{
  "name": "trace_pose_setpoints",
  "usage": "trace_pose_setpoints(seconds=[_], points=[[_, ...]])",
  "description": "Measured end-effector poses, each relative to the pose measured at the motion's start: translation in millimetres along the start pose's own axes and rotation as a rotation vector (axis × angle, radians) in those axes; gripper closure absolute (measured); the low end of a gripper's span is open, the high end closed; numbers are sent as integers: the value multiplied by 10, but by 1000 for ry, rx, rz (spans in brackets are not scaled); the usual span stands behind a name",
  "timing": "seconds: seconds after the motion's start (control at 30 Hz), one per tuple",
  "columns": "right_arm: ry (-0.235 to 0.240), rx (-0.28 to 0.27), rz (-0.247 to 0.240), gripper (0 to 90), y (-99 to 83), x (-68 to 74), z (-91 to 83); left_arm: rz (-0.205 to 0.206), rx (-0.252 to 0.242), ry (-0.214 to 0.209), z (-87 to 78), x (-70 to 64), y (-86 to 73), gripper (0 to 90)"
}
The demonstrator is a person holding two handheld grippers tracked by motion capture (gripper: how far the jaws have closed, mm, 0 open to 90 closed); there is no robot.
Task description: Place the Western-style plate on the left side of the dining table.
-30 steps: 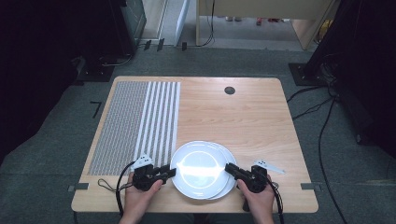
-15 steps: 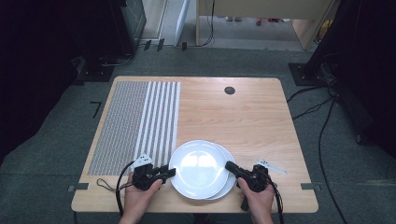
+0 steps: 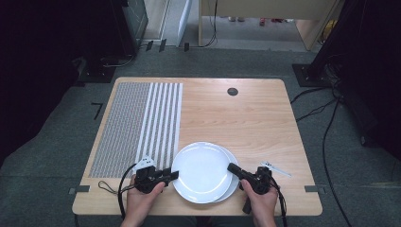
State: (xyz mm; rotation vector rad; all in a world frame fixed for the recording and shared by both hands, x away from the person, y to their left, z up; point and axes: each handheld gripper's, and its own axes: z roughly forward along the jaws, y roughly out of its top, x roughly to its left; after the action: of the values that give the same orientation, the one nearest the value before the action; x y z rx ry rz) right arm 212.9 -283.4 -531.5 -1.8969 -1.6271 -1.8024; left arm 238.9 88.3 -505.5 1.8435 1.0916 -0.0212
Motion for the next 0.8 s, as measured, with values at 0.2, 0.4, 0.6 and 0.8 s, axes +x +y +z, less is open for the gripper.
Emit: trace_pose_setpoints(seconds=[0.2,0.4,0.6,0.8], points=[[-30,17,114,879,41,-34,-30,1,8,-20,25,-36,2,670],[-26,4,118,885,76,-23,-43,3,13,-7,34,-57,14,674],[-32,6,93,884,120,25,-22,10,15,31,19,-81,47,674],[-21,3,98,884,196,62,12,9,-5,32,-40,-86,135,679]])
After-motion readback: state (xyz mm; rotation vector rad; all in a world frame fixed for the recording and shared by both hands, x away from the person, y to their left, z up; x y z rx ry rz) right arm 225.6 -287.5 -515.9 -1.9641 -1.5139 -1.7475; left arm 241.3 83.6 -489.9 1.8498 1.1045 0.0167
